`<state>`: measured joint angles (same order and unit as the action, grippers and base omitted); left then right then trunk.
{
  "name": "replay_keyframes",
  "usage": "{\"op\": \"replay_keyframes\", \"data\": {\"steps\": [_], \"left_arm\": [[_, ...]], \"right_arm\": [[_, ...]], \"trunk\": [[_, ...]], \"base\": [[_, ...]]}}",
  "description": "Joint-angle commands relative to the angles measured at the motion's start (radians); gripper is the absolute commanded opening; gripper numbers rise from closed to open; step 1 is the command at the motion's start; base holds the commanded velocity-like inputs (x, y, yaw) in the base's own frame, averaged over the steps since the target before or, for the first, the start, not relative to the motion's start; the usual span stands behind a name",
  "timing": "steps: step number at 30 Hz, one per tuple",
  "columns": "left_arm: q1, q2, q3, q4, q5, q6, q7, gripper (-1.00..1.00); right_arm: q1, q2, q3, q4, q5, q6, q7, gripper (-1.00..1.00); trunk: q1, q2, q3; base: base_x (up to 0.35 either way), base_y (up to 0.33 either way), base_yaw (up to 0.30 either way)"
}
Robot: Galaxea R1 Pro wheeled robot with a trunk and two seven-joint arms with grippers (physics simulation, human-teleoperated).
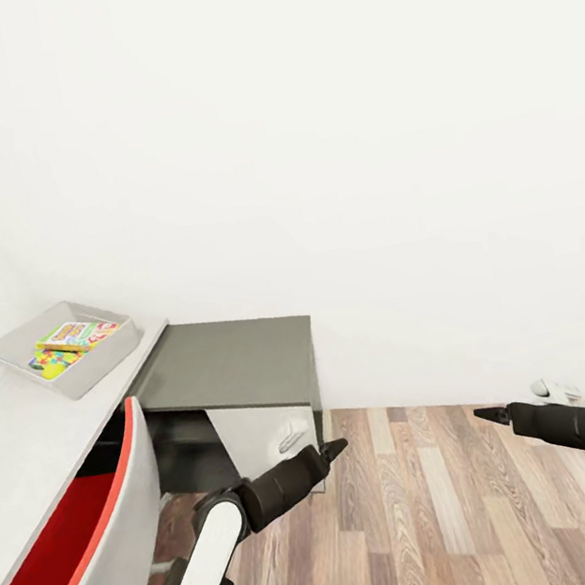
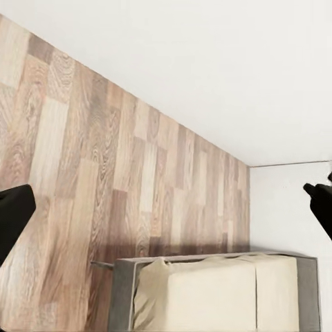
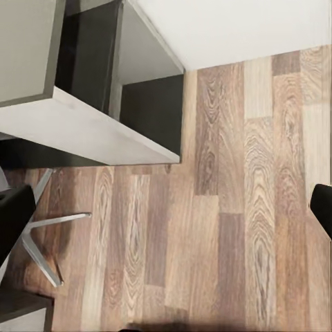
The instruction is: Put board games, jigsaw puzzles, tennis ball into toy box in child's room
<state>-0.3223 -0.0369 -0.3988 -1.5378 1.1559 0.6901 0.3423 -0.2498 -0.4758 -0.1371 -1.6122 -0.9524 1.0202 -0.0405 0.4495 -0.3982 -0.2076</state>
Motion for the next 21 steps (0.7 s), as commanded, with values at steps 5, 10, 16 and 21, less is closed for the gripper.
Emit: {"op": "replay_keyframes", "data": {"steps": [5, 10, 16, 21], "left_arm": [[0.041, 0.001, 0.003, 0.000, -0.061, -0.026, 0.001, 1.00], [0.054, 0.003, 0.005, 0.007, -0.083, -0.034, -0.001, 1.00], [0.068, 0.009, 0.014, 0.024, -0.094, -0.038, -0.003, 1.00], [0.077, 0.014, 0.027, 0.037, -0.097, -0.047, -0.003, 1.00]], "right_arm": [[-0.001, 0.002, 0.008, -0.001, 0.017, 0.002, -0.036, 1.00], [0.000, 0.003, 0.010, -0.001, 0.025, 0.002, -0.050, 1.00], [0.000, 0.005, 0.014, 0.000, 0.029, 0.002, -0.059, 1.00], [0.001, 0.022, 0.041, 0.002, 0.034, 0.000, -0.068, 1.00]], "trunk": [[0.001, -0.002, 0.005], [0.001, -0.002, 0.013], [0.001, -0.002, 0.022], [0.001, -0.002, 0.030]], "base": [[-0.014, 0.000, -0.173], [-0.006, 0.000, -0.168], [-0.002, 0.000, -0.160], [-0.001, 0.000, -0.154]]}}
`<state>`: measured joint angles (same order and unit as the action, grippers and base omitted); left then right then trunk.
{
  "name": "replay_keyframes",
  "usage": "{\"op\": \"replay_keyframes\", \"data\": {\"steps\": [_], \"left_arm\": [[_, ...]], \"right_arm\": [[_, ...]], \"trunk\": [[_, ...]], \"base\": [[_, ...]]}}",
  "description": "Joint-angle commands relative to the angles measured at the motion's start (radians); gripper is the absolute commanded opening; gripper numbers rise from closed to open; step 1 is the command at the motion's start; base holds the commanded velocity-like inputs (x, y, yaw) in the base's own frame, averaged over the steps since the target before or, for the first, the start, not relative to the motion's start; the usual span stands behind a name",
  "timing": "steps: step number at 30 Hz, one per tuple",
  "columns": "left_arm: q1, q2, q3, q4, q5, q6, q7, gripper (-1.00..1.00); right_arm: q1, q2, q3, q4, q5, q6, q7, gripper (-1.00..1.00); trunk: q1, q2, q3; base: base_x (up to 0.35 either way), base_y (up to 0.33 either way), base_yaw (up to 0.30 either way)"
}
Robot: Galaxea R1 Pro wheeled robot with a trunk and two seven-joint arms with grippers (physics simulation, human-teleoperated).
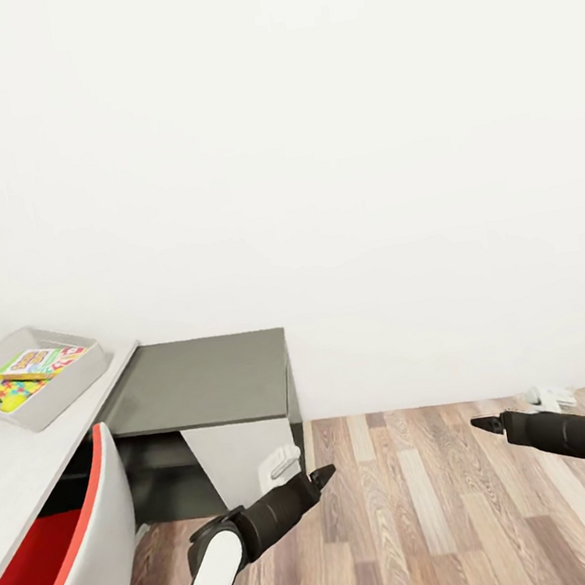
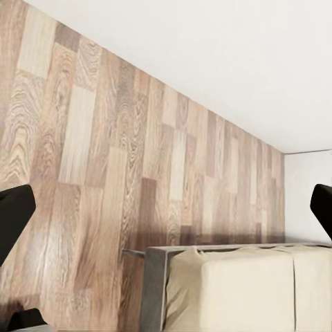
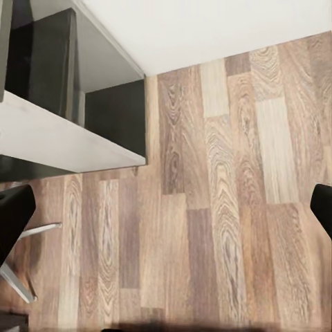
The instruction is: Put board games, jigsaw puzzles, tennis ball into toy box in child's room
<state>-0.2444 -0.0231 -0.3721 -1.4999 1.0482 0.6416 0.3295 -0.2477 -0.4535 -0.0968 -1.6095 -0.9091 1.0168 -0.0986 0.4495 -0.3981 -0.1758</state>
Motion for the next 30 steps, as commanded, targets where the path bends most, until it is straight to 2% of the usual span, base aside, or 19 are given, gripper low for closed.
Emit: {"op": "replay_keyframes", "data": {"steps": [1, 5, 6, 9, 10, 14, 16, 18, 19, 22, 24, 30], "left_arm": [[-0.001, 0.000, 0.000, -0.001, 0.011, 0.002, 0.010, 1.00], [0.020, 0.011, 0.006, 0.042, 0.010, -0.032, 0.009, 1.00], [0.020, 0.011, 0.006, 0.042, 0.010, -0.032, 0.009, 1.00], [0.036, 0.016, 0.007, 0.118, 0.008, -0.074, 0.009, 1.00], [0.036, 0.016, 0.007, 0.118, 0.008, -0.074, 0.009, 1.00], [0.046, 0.021, 0.008, 0.276, 0.007, -0.123, 0.012, 1.00], [0.048, 0.033, 0.007, 0.361, 0.001, -0.134, 0.016, 1.00], [0.050, 0.062, 0.007, 0.448, -0.016, -0.142, 0.018, 1.00], [0.050, 0.062, 0.007, 0.448, -0.016, -0.142, 0.018, 1.00], [0.054, 0.113, 0.004, 0.577, -0.038, -0.150, 0.011, 1.00], [0.061, 0.136, 0.002, 0.661, -0.048, -0.156, -0.004, 1.00], [0.088, 0.167, -0.004, 0.893, -0.068, -0.200, -0.098, 1.00]], "right_arm": [[-0.001, 0.000, 0.000, -0.001, -0.009, 0.004, -0.010, 1.00], [0.008, 0.029, 0.051, 0.014, 0.018, 0.002, -0.033, 1.00], [0.008, 0.029, 0.051, 0.014, 0.018, 0.002, -0.033, 1.00], [0.037, 0.055, 0.113, 0.075, 0.061, -0.003, -0.043, 1.00], [0.037, 0.055, 0.113, 0.075, 0.061, -0.003, -0.043, 1.00], [0.063, 0.097, 0.229, 0.212, 0.160, -0.042, -0.050, 1.00], [0.069, 0.119, 0.286, 0.297, 0.213, -0.084, -0.051, 1.00], [0.073, 0.141, 0.334, 0.399, 0.256, -0.140, -0.052, 1.00], [0.073, 0.141, 0.334, 0.399, 0.256, -0.140, -0.052, 1.00], [0.075, 0.180, 0.386, 0.573, 0.300, -0.240, -0.052, 1.00], [0.075, 0.209, 0.414, 0.684, 0.321, -0.319, -0.051, 1.00], [0.077, 0.279, 0.492, 0.932, 0.377, -0.546, -0.052, 1.00]], "trunk": [[0.001, -0.002, -0.001], [0.001, -0.002, 0.006], [0.001, -0.002, 0.007], [0.001, -0.002, 0.012], [0.001, -0.002, 0.013], [0.001, -0.002, 0.019], [0.001, -0.002, 0.022], [0.001, -0.002, 0.025], [0.001, -0.002, 0.027], [0.001, -0.002, 0.032], [0.001, -0.002, 0.035], [0.001, -0.002, 0.044]], "base": [[0.000, 0.000, -0.152], [0.000, 0.000, -0.150], [0.000, 0.000, -0.150], [0.000, 0.000, -0.149], [0.000, 0.000, -0.148], [0.000, 0.000, -0.147], [0.000, 0.000, -0.146], [0.000, 0.000, -0.145], [0.000, 0.000, -0.144], [0.000, 0.000, -0.142], [0.000, 0.000, -0.140], [0.000, 0.000, -0.137]]}}
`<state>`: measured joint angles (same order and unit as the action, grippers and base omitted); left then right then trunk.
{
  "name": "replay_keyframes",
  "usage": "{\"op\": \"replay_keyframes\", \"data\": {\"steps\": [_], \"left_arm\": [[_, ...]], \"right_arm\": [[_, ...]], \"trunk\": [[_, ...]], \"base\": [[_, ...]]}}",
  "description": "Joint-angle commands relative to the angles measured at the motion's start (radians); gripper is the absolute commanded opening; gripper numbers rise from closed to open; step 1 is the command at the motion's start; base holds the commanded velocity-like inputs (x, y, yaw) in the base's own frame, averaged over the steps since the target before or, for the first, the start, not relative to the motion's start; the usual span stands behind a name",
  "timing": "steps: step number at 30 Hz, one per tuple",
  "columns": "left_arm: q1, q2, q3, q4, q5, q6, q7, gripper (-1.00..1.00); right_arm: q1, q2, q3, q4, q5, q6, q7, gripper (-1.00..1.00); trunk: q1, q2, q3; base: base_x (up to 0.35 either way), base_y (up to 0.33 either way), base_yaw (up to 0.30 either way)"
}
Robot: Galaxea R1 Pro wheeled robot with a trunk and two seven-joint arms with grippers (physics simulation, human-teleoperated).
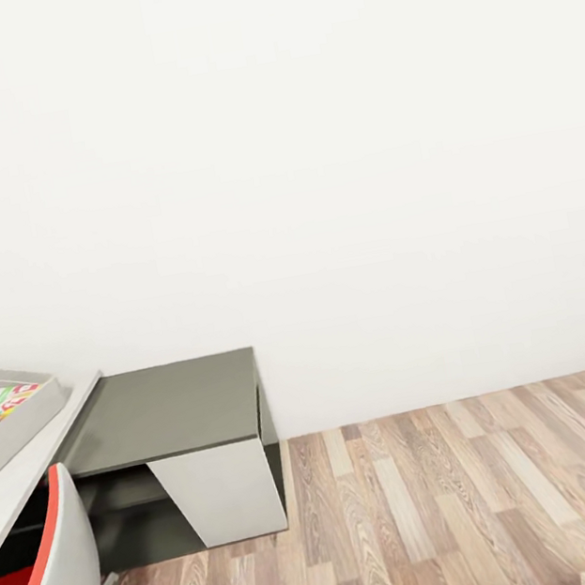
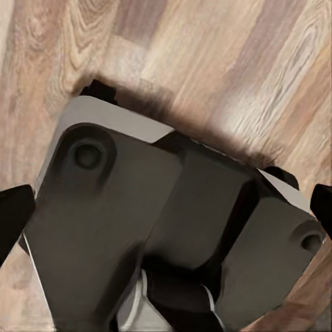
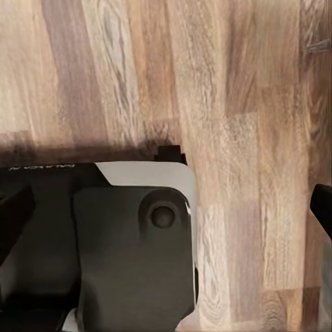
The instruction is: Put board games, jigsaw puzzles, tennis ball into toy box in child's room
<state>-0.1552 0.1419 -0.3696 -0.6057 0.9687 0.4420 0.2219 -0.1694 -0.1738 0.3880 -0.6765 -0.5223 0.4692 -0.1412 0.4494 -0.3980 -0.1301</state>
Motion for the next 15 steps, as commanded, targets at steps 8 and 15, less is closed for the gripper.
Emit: {"op": "replay_keyframes", "data": {"steps": [8, 15], "left_arm": [[0.019, 0.008, -0.008, 0.248, -0.026, -0.187, -0.070, 1.00], [0.024, 0.007, -0.007, 0.351, -0.034, -0.298, -0.107, 1.00]], "right_arm": [[0.001, 0.067, 0.080, 0.221, 0.028, -0.211, -0.011, 1.00], [0.000, 0.085, 0.101, 0.302, 0.036, -0.320, -0.008, 1.00]], "trunk": [[0.001, -0.002, 0.010], [0.001, -0.002, 0.021]], "base": [[-0.020, 0.000, -0.124], [-0.214, 0.000, -0.107]]}}
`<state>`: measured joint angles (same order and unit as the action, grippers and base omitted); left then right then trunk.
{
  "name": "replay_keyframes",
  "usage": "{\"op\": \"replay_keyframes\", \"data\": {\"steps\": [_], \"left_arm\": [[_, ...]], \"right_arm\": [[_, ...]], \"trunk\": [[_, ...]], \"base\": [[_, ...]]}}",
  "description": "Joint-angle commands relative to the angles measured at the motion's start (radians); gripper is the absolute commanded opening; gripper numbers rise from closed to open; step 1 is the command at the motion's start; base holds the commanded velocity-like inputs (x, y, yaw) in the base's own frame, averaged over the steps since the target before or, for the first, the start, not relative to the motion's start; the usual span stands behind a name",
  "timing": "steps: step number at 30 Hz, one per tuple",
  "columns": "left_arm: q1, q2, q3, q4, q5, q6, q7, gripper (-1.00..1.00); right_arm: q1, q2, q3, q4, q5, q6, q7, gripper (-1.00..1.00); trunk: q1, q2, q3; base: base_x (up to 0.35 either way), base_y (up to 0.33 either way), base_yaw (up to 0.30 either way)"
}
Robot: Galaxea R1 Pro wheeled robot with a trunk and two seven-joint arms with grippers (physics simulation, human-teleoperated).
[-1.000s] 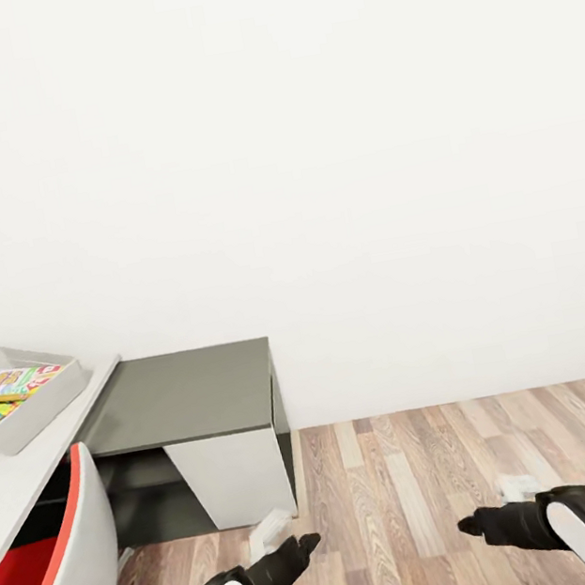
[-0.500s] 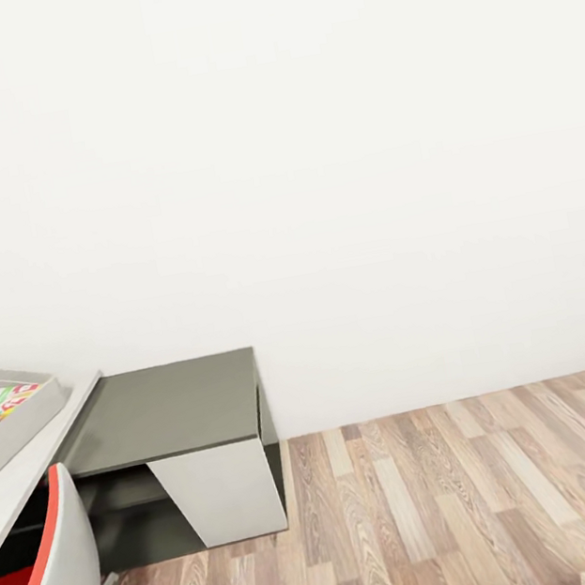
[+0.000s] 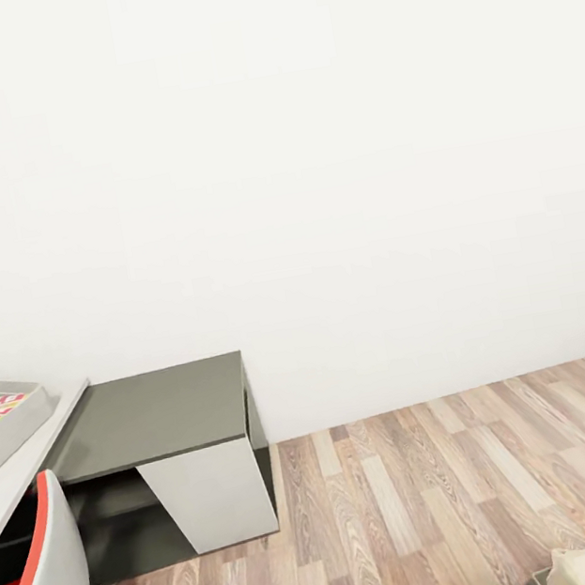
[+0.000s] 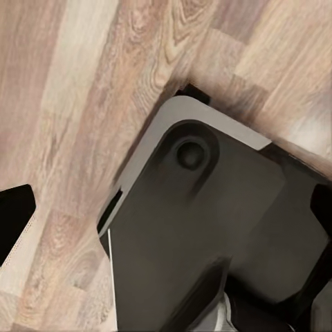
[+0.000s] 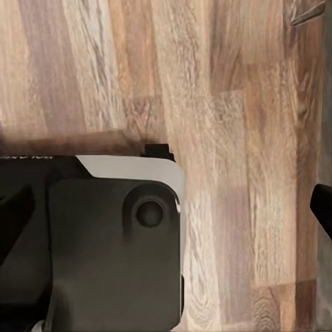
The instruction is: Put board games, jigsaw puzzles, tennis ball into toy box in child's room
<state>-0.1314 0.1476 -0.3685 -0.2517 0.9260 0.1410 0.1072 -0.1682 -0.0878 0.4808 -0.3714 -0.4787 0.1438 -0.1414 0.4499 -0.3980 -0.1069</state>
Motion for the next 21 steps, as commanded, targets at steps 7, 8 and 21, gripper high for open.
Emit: {"op": "replay_keyframes", "data": {"steps": [7, 8, 21], "left_arm": [[0.004, 0.001, -0.007, 0.028, 0.009, -0.031, -0.003, 1.00], [0.004, 0.001, -0.007, 0.031, 0.009, -0.033, -0.004, 1.00], [0.011, 0.000, -0.007, 0.045, 0.011, -0.041, -0.006, 1.00]], "right_arm": [[-0.001, 0.004, 0.014, 0.020, -0.005, -0.028, -0.009, 1.00], [-0.001, 0.004, 0.014, 0.022, -0.005, -0.029, -0.010, 1.00], [0.004, 0.009, 0.016, 0.085, -0.005, -0.046, -0.013, 1.00]], "trunk": [[0.000, -0.002, 0.009], [0.000, -0.002, 0.010], [0.000, -0.002, 0.030]], "base": [[-0.296, 0.000, -0.098], [-0.313, 0.000, -0.096], [-0.313, 0.000, -0.095]]}}
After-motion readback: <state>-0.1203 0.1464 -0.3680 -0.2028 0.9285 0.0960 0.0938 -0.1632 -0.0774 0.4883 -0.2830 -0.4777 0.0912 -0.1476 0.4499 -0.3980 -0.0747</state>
